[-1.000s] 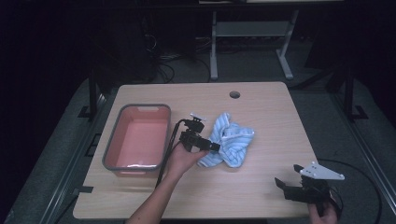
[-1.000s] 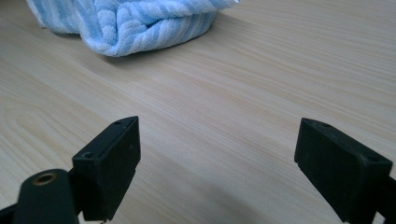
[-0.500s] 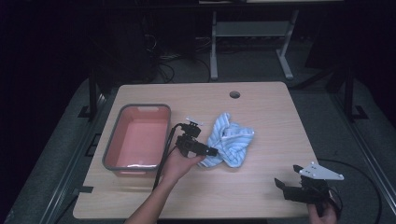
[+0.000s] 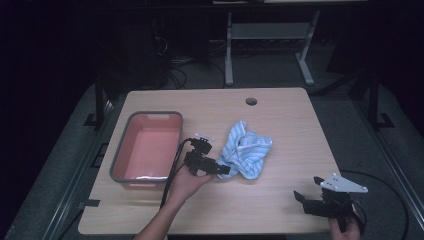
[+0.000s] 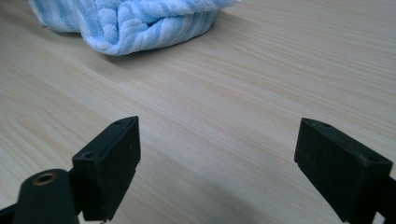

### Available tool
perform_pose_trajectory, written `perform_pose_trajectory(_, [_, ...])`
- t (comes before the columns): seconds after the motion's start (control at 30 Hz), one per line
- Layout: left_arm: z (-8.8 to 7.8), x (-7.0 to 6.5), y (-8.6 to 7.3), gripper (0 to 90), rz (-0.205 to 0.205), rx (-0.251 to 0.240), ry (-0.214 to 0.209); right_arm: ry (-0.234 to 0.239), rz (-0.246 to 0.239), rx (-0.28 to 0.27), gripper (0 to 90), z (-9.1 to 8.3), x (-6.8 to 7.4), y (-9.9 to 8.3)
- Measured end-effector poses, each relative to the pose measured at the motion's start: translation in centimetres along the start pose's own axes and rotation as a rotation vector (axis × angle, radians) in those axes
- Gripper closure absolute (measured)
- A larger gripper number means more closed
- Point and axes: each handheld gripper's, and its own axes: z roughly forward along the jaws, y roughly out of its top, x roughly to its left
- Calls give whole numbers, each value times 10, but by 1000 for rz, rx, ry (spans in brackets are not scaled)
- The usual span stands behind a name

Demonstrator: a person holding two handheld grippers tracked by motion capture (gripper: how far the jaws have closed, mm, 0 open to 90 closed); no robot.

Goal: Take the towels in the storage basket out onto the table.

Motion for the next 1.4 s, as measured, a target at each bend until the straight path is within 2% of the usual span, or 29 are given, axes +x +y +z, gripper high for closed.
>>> perform_pose_trajectory(0.37, [-2,-3,-15,282,11,-12,-19,2,0,7,138,2,1,0])
perform_pose_trajectory(0.5, [-3,-5,-21,281,11,-12,-39,2,0,8,138,2,1,-1])
perform_pose_trajectory(1.23, [-5,-13,-51,279,51,-16,-43,-2,-1,13,138,3,2,-1])
perform_pose_trajectory(1.4, [-6,-16,-57,279,60,-29,-47,-1,-5,15,138,3,2,-1])
